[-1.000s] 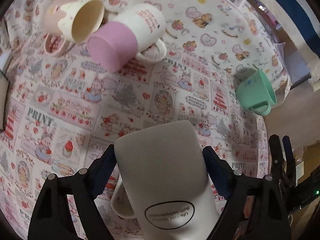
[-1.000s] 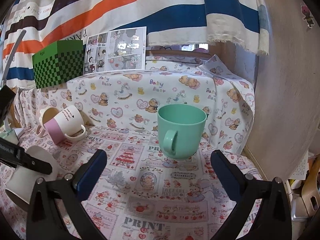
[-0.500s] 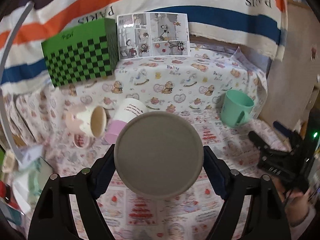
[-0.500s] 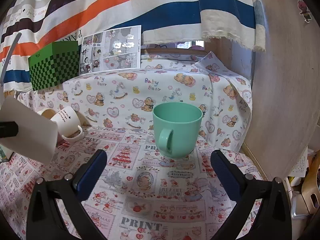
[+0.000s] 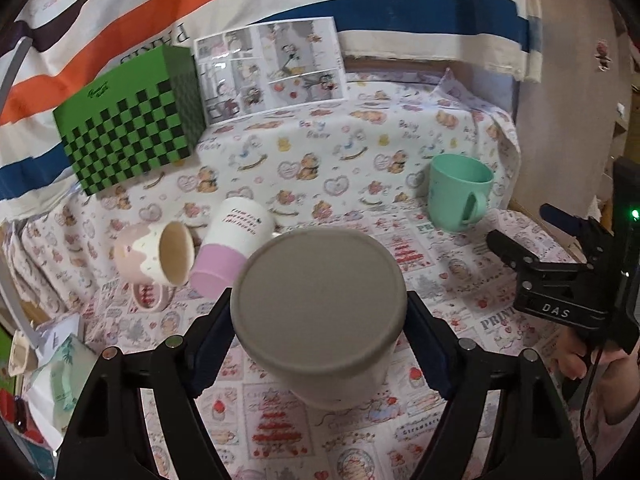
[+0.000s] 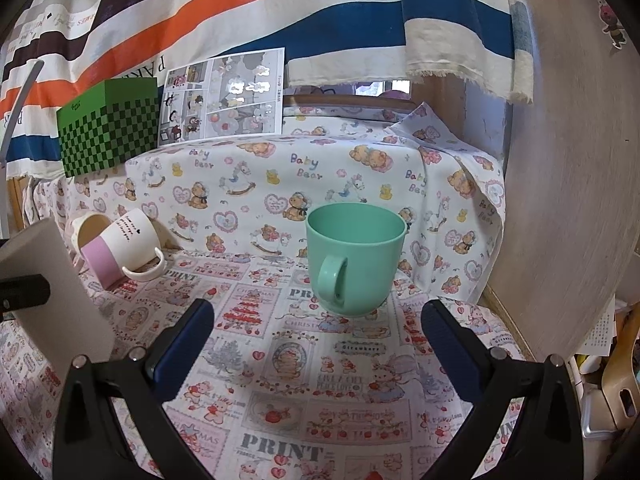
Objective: Flip cup upside down
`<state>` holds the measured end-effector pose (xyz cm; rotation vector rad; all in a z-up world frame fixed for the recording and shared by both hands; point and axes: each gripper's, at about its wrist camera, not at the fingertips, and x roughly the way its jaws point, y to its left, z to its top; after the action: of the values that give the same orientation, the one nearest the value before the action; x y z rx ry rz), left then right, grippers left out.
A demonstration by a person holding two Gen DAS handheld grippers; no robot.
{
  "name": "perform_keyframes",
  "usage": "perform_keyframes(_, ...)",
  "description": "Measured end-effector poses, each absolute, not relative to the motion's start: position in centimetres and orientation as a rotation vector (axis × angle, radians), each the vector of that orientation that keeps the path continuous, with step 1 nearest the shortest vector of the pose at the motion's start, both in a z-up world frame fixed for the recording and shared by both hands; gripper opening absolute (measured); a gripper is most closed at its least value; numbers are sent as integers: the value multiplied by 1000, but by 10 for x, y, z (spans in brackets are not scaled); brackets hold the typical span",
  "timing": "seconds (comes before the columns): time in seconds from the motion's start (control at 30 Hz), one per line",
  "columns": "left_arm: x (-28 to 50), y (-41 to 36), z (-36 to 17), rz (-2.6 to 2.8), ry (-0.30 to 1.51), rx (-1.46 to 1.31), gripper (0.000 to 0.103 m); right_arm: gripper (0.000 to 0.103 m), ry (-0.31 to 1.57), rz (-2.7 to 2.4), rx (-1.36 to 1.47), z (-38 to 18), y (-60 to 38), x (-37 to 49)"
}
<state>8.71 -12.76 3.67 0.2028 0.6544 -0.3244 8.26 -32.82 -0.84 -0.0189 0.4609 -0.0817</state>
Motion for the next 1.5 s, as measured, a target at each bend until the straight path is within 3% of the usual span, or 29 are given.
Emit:
perform_keyframes(0.23, 93, -139, 15, -333, 696, 246, 79, 103, 468, -83, -13, -8, -329, 83)
perform_keyframes(0.3, 92, -137, 15, -320, 672, 242, 84, 103, 468, -82, -14, -9, -329, 83)
perform_keyframes(0.37, 85, -130, 20, -311, 603, 236, 101, 103, 468, -81, -15, -9, -329, 83)
perform_keyframes(0.4, 81, -126, 22, -304, 574, 226, 103, 103, 468, -80, -16, -9, -329, 83)
perform_keyframes(0.7, 44, -63, 34, -194, 399, 124, 103, 103, 448, -75, -22, -8, -327, 80)
perform_keyframes(0.93, 41, -12, 26, -216, 396, -29, 103, 103, 416, -53, -53, -6, -320, 75)
perform_keyframes(1.33, 5, 4, 0, -163, 267, 7, 103, 103, 405, -46, -51, -5, -318, 74)
perform_keyframes(1.5, 9, 14, 0, -141, 292, -34, 103, 103, 401, -35, -45, -5, -317, 73)
